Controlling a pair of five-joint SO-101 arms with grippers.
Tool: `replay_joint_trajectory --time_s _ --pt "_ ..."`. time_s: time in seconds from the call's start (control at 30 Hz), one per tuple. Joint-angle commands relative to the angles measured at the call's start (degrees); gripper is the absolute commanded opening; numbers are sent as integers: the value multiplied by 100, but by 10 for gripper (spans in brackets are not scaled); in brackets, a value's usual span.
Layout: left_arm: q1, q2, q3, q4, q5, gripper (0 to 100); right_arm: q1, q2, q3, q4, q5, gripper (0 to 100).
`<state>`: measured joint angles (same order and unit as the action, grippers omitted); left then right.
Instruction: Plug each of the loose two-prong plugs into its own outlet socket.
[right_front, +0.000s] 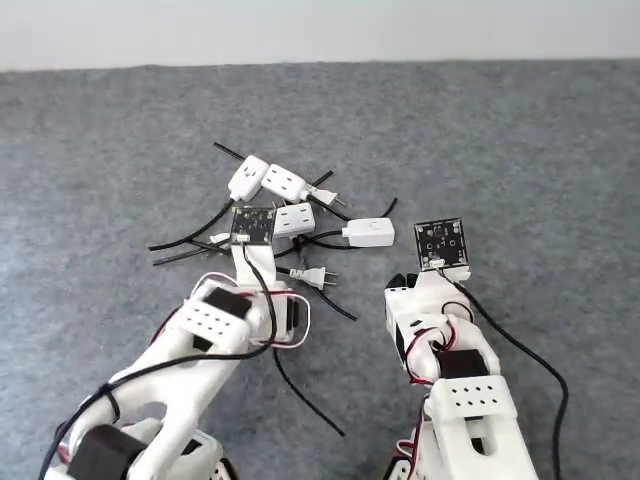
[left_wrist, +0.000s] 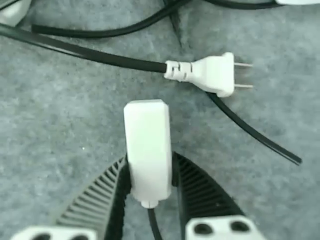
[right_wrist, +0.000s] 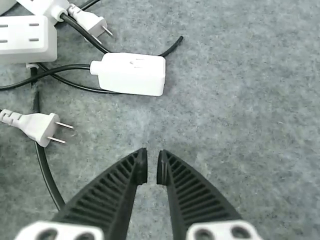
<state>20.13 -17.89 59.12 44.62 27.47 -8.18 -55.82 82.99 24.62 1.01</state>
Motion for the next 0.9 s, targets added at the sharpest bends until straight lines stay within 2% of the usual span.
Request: replay_joint_trajectory --time_s 0.0,0.1,0.23,0.53,0.63,0.73,0.87 --pt "-62 53 -189 53 255 231 66 -127 -88 -48 70 61" --pt "-62 44 -127 53 360 291 66 -127 -88 -48 70 61" --pt "-62 -484 -101 325 167 259 66 -127 -88 -48 70 61" --pt "123 -2822 171 958 -580 227 40 -127 -88 -48 70 61" --pt "536 -2822 127 1116 -765 159 31 -127 -88 -57 70 59" --pt "870 -2435 119 879 -1055 6 31 -127 -88 -75 70 58" --pt "1002 -1679 75 343 -1143 11 22 -127 -88 -84 70 58"
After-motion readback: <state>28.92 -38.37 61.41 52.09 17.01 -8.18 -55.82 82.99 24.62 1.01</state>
